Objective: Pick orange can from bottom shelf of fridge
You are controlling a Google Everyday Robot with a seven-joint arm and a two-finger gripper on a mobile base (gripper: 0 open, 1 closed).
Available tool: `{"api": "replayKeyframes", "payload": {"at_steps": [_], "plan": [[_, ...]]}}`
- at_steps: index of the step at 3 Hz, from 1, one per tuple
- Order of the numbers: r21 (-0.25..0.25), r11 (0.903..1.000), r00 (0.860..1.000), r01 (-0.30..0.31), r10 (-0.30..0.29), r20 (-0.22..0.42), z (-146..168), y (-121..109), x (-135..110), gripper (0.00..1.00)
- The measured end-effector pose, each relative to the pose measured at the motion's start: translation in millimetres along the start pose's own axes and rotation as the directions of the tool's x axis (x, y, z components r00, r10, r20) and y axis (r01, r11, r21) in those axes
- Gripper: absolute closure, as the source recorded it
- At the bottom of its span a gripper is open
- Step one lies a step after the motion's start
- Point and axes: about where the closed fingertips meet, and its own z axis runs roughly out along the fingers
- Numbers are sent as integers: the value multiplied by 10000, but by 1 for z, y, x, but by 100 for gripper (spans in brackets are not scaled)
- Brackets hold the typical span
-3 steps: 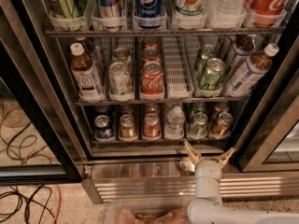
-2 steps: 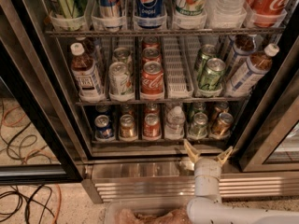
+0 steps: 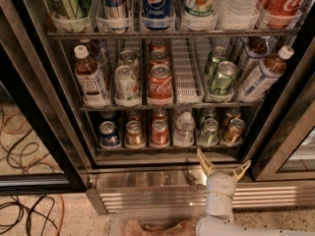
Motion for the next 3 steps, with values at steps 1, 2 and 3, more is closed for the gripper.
{"api": "replayKeyframes", "payload": {"at_steps": [1, 2, 3], "plan": [[0, 10000, 10000, 0, 0, 0, 0, 0, 0, 0], [0, 10000, 10000, 0, 0, 0, 0, 0, 0, 7], [-1, 10000, 10000, 0, 0, 0, 0, 0, 0, 19]]}}
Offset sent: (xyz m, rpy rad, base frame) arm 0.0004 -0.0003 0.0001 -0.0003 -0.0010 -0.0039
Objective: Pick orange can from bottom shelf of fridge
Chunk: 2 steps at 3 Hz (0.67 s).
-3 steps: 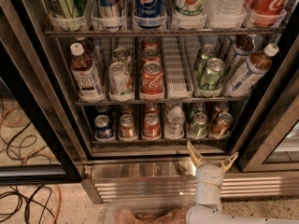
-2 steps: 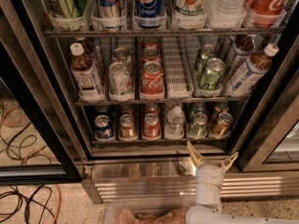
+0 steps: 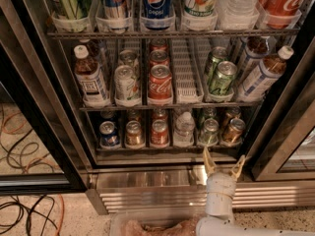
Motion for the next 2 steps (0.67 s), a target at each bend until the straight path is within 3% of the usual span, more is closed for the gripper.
{"api": "replayKeyframes", "payload": {"at_steps": [2], "plan": [[0, 10000, 10000, 0, 0, 0, 0, 0, 0, 29]]}}
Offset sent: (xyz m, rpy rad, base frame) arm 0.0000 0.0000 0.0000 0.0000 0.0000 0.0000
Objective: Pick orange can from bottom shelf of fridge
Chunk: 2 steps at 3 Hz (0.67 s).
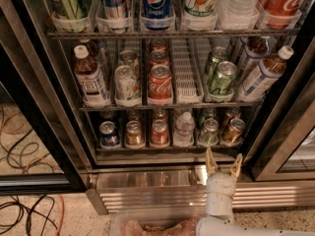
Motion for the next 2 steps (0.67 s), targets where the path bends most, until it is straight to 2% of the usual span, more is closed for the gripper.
{"api": "replayKeyframes", "payload": {"at_steps": [1, 2], "plan": [[-18, 10000, 9999, -53, 53, 86, 5, 4, -1, 34], [-37, 9999, 9997, -128, 129, 200, 11, 8, -2, 34]]}}
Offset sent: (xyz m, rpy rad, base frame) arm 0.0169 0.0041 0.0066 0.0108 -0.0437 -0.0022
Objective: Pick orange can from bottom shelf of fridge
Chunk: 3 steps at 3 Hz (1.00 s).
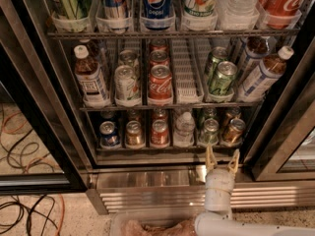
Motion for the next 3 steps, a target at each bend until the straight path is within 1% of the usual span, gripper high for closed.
{"api": "replayKeyframes", "payload": {"at_steps": [1, 2, 3], "plan": [[306, 9995, 9996, 28, -37, 296, 15, 1, 0, 36], [1816, 9833, 9979, 156, -267, 591, 41, -29, -5, 27], [1518, 9884, 9987, 45, -122, 499, 39, -26, -7, 28]]}}
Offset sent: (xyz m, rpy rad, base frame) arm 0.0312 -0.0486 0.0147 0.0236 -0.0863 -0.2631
